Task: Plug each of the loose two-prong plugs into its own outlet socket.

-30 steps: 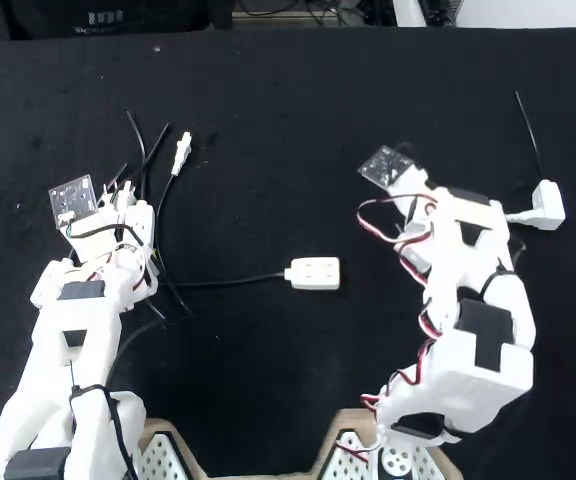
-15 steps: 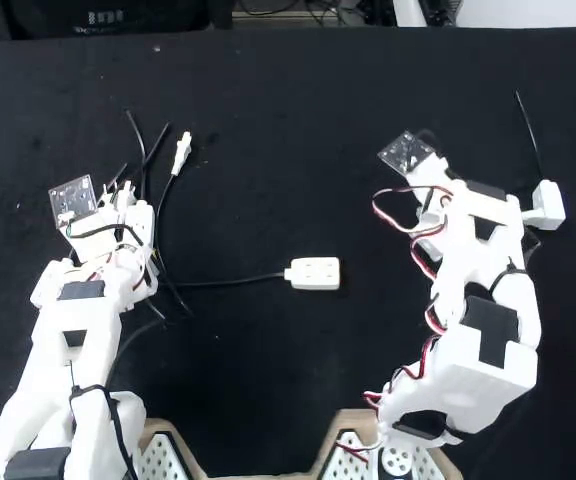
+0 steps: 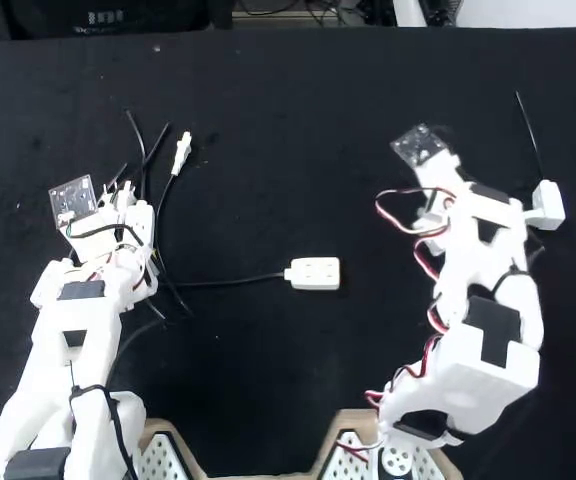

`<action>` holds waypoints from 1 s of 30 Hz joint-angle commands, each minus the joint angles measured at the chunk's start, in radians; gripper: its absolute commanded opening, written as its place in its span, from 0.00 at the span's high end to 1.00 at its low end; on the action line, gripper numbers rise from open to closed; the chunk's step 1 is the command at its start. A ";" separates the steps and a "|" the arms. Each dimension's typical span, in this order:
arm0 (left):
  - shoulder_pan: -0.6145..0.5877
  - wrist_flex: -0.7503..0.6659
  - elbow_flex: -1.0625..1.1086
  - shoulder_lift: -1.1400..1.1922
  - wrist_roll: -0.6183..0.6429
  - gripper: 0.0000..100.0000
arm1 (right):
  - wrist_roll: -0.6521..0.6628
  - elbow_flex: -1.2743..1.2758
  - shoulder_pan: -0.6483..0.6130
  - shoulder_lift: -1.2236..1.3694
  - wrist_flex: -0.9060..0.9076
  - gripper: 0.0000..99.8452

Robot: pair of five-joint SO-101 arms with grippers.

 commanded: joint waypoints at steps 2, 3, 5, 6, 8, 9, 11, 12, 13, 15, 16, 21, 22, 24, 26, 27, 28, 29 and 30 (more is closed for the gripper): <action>-0.007 -0.015 -0.007 -0.029 0.009 0.82 | -0.003 -0.013 0.035 -0.174 0.209 0.99; -0.007 -0.015 -0.007 -0.029 0.009 0.82 | 0.025 0.004 0.025 -0.214 0.269 0.99; -0.007 -0.015 -0.007 -0.029 0.009 0.82 | 0.121 0.077 -0.005 -0.289 0.341 0.99; -0.007 -0.015 -0.007 -0.029 0.009 0.82 | 0.173 0.131 -0.017 -0.328 0.345 0.99; -0.007 -0.015 -0.007 -0.029 0.009 0.82 | 0.267 0.255 -0.029 -0.404 0.311 0.99; -0.007 -0.015 -0.007 -0.029 0.009 0.82 | 0.298 0.317 -0.029 -0.438 0.278 0.99; -0.007 -0.015 -0.007 -0.029 0.009 0.82 | 0.313 0.424 -0.032 -0.493 0.207 0.99; -0.007 -0.015 -0.007 -0.029 0.009 0.82 | 0.315 0.470 -0.035 -0.516 0.176 0.99; -0.007 -0.015 -0.007 -0.029 0.009 0.82 | 0.315 0.510 -0.046 -0.533 0.152 0.99; -0.007 -0.015 -0.007 -0.029 0.009 0.82 | 0.313 0.579 -0.072 -0.550 0.107 0.99; -0.007 -0.015 -0.007 -0.029 0.009 0.82 | 0.311 0.602 -0.087 -0.550 0.084 0.99; -0.007 -0.015 -0.007 -0.026 0.009 0.82 | 0.299 0.636 -0.098 -0.532 0.021 0.93; -0.007 -0.015 -0.007 -0.026 0.009 0.82 | 0.299 0.636 -0.098 -0.529 0.021 0.92; -0.007 -0.015 -0.007 -0.026 0.009 0.82 | 0.299 0.636 -0.098 -0.521 0.021 0.91; -0.007 -0.015 -0.007 -0.026 0.009 0.82 | 0.301 0.636 -0.097 -0.515 0.021 0.95; -0.007 -0.015 -0.007 -0.026 0.009 0.82 | 0.302 0.638 -0.089 -0.512 0.020 0.99; -0.007 -0.015 -0.007 -0.026 0.009 0.82 | 0.304 0.636 -0.081 -0.509 0.018 0.99; -0.007 -0.015 -0.007 -0.026 0.009 0.82 | 0.304 0.636 -0.071 -0.515 0.018 0.98; -0.007 -0.015 -0.007 -0.026 0.009 0.82 | 0.304 0.630 -0.055 -0.519 0.026 0.99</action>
